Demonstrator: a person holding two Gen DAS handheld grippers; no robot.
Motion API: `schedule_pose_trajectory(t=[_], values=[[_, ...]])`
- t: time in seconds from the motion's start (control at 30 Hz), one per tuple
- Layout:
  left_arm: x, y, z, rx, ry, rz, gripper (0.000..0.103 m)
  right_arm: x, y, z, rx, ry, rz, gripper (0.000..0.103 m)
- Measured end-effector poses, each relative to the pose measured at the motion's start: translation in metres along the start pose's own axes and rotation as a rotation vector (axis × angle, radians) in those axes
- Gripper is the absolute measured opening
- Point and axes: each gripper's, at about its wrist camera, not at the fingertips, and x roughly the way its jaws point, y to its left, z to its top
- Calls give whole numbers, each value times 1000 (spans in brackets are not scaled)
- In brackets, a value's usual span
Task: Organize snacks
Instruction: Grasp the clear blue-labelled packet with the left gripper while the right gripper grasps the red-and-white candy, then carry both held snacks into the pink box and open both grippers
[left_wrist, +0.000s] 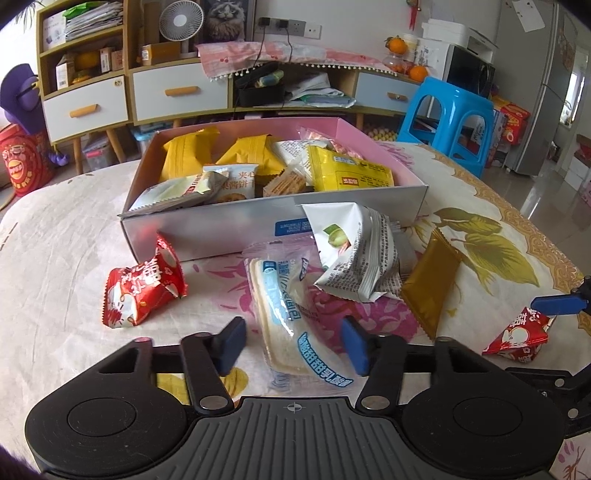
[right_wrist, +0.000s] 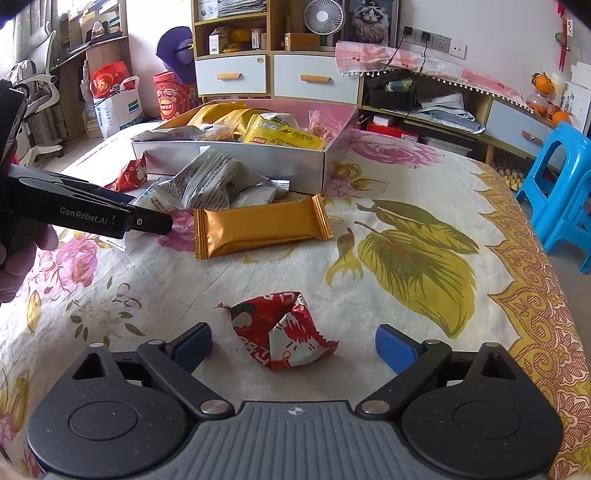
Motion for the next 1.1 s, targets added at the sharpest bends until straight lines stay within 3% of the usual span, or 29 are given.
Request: schedule_pose_trajectory(t=[0.2,0.5,0.57,0.7,1.1], values=[[-2,5,1,-18,11,7,31,-1,2,2,-14,-9,0,74],[-9,9,0,-12,19,12,24,-2,3,5,-16,-20,4,50],[-10,10,0,-13,18,13,23,-2,4,6,-19,-19,11,39],[-14,14,-2,-22,19,15,21,-3,6,8,-24,-21,15,31],[-24,24,-2,-47,45,9,17,-7,7,18,-10,-42,21,27]])
